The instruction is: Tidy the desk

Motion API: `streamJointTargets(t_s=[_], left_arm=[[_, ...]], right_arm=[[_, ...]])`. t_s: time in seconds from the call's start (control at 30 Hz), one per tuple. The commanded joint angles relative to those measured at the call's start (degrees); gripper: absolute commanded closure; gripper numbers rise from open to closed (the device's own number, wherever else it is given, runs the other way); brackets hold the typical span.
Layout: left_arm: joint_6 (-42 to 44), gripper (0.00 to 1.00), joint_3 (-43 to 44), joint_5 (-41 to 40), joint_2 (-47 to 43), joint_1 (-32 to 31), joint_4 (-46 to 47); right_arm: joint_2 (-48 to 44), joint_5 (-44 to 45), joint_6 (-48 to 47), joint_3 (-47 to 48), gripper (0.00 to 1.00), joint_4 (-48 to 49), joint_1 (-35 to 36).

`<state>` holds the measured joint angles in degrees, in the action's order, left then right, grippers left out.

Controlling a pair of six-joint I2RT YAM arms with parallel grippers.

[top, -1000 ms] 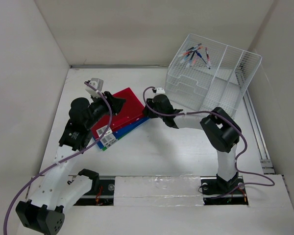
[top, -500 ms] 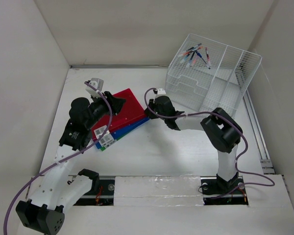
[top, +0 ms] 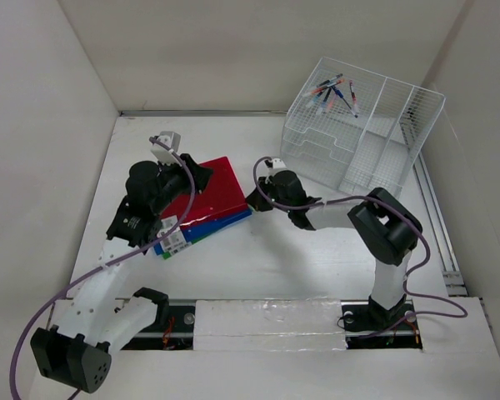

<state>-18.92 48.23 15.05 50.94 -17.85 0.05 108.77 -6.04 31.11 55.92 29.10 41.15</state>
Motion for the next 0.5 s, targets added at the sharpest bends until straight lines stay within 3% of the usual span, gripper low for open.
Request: streamJointTargets(t_s=[0.0, 0.1, 0.23, 0.37, 0.47], left_arm=[[-0.4, 0.73, 1.9, -2.1, 1.6, 0.4, 0.1], [-1.5, 0.75, 2.0, -3.6, 3.5, 0.4, -1.3], [-5.3, 0.86, 1.2, -4.9, 5.0, 0.4, -2.0], [-12.1, 0.87, -0.4, -7.3, 5.5, 0.4, -2.5], [-17.8, 0.83, -5.4, -8.2, 2.8, 0.4, 2.1]], right_arm=[[-3.4, -3.8, 1.3, -2.2, 1.0, 4.4, 0.2], [-4.8, -4.5, 1.9, -3.4, 1.0, 4.9, 0.2], [-5.8, -5.8, 2.6, -4.3, 1.0, 5.6, 0.7], [-8.5, -5.6, 3.5, -7.3, 1.0, 5.6, 1.2], [-11.1, -4.9, 3.9, -9.4, 1.0, 6.1, 1.7]])
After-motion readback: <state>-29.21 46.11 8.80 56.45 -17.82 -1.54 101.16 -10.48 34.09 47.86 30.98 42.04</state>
